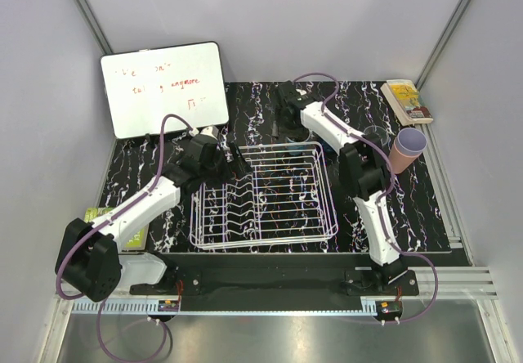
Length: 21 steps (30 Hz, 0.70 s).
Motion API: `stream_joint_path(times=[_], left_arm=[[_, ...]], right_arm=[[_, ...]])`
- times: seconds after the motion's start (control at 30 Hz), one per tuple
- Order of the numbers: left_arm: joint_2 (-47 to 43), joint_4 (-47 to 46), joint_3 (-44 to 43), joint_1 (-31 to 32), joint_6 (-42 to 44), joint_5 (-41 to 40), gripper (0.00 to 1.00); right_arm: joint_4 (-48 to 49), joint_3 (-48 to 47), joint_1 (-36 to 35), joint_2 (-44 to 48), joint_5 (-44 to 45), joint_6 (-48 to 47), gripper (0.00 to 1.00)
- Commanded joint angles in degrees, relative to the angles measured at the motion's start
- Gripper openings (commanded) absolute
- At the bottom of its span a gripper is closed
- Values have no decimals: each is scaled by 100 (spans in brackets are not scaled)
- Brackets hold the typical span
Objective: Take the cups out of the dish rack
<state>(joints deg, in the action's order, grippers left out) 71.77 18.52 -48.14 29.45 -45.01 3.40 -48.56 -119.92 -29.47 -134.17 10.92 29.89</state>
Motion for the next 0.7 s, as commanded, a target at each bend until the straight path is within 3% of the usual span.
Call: stream_joint_path(times=[0.0, 0.13, 0.4, 0.67], left_arm=[[13, -121, -55, -1, 89, -23, 99], [13, -121, -90, -1, 89, -76, 99], [-31, -51, -178, -1, 203, -190, 99], [-189, 327, -126, 43, 511, -875, 99]], right_arm=[[540, 197, 56, 1092, -28, -44, 79], [847, 477, 47, 1612, -55, -80, 93], [1409, 1329, 38, 3009, -107, -168, 99], [2455, 4237, -330, 5564, 384, -71, 100]])
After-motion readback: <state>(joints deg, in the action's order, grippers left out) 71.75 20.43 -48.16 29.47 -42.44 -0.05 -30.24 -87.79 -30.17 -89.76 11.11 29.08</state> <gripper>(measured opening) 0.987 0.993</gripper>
